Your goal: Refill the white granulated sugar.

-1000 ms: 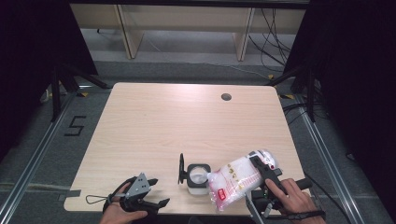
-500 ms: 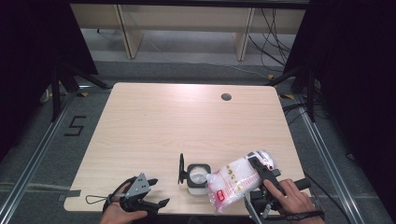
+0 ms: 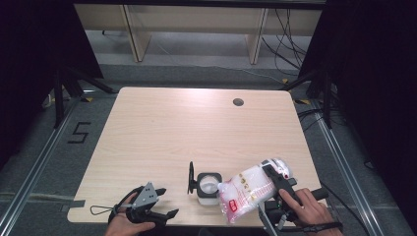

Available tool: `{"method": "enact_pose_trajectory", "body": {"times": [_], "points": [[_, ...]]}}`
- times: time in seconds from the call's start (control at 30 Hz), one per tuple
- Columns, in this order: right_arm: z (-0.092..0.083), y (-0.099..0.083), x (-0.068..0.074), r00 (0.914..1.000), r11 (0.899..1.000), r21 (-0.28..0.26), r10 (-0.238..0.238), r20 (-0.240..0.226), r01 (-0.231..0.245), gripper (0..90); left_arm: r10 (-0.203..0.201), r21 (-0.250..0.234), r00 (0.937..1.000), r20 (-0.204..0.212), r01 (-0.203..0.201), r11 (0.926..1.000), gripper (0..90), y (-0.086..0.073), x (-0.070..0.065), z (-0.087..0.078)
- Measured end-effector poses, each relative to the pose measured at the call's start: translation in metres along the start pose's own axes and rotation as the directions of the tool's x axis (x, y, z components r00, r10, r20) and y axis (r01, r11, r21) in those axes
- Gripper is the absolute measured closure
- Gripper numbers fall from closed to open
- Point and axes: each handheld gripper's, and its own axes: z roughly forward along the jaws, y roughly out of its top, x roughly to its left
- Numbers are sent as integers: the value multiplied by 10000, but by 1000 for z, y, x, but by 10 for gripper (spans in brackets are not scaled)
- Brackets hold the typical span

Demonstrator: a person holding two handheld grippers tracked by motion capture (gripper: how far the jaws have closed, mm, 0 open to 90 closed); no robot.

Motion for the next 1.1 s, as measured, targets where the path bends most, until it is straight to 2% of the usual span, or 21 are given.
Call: {"method": "enact_pose_trajectory", "body": {"times": [0.03, 0.1, 0.17, 0.23, 0.3, 0.4, 0.43, 0.47, 0.5, 0.53, 0.57, 0.6, 0.67, 0.7, 0.73, 0.77, 0.8, 0.83, 0.87, 1.07, 1.1], "points": [[0, 0, 1, 9999, 9999, 87, 118, -61, -117, 433, -133, 1, 9999, 26, 133, 9999, 201, 0, -1, 0], [1, -1, -3, 9994, 9993, -151, -327, 119, 329, 433, -139, -50, 9999, 13, 140, 9999, 201, 0, -1, 1], [1, 0, -2, 9994, 9994, -126, -333, 100, 334, 433, -152, -44, 9999, 12, 152, 9999, 201, 0, -1, 1], [0, 0, 2, 9999, 9999, 82, 86, -147, -85, 433, -86, 6, 10000, -4, 86, 10000, 201, 0, -1, 0], [0, 2, -2, 9993, 9993, -90, -371, 61, 372, 433, -136, -37, 9999, 16, 136, 9999, 201, 0, -1, 1], [0, 1, -2, 9995, 9995, -59, -307, 39, 307, 433, -131, -26, 9999, 17, 131, 9999, 201, 0, -1, 0], [0, -1, 1, 10000, 10000, -20, 92, -5, -92, 433, -122, -34, 9999, 19, 122, 9999, 201, 0, -1, 1], [0, -1, -3, 9992, 9993, -9, -371, 112, 371, 433, -19, 28, 10000, 48, 18, 10000, 201, 0, 0, 0], [0, -1, -3, 9992, 9993, -9, -371, 112, 371, 433, 109, 21, 9999, 64, -109, 9999, 201, 0, 0, 0], [1, -1, -2, 9994, 9994, -80, -329, 47, 330, 433, 100, 23, 9999, 68, -100, 9999, 201, 0, 0, 0], [-1, 0, 1, 10000, 9999, 112, 35, -75, -34, 433, 87, 28, 9999, 59, -87, 10000, 201, 0, 0, 0], [0, 1, 1, 9999, 9999, -86, 121, -27, -121, 434, 79, 27, 10000, 54, -79, 10000, 201, 0, 0, 0], [-1, 2, 1, 9999, 9998, -53, 168, -29, -168, 433, 69, -39, 10000, 28, -69, 10000, 201, 0, 0, 1], [-1, 3, -2, 9996, 9995, -142, -275, 67, 276, 433, 73, -43, 10000, 29, -73, 10000, 201, 0, 0, 0], [-1, 2, -1, 10000, 9999, -147, -35, 52, 35, 433, 88, -38, 10000, 26, -88, 10000, 201, 0, 0, 0], [0, 1, -1, 10000, 9999, -106, -52, 29, 52, 433, 74, -41, 10000, 24, -74, 10000, 201, 0, 0, 0], [-1, 1, -3, 9993, 9993, -78, -372, 74, 373, 434, 80, -39, 10000, 25, -80, 10000, 201, 0, 0, 0], [0, 0, -1, 9999, 9999, 59, -136, -10, 136, 434, 129, -1, 9999, 9, -129, 9999, 201, 0, 0, 0], [0, 0, -2, 9995, 9995, -67, -320, 85, 321, 434, 75, -47, 10000, 28, -75, 10000, 201, 0, 0, 0], [0, 0, 0, 10000, 10000, -32, 24, -24, -24, 434, -7, -31, 10000, 24, 7, 10000, 201, 0, 0, 0], [1, -1, -2, 9996, 9995, -137, -286, 76, 287, 434, 95, -35, 10000, 26, -95, 9999, 201, 0, 0, 0]]}}
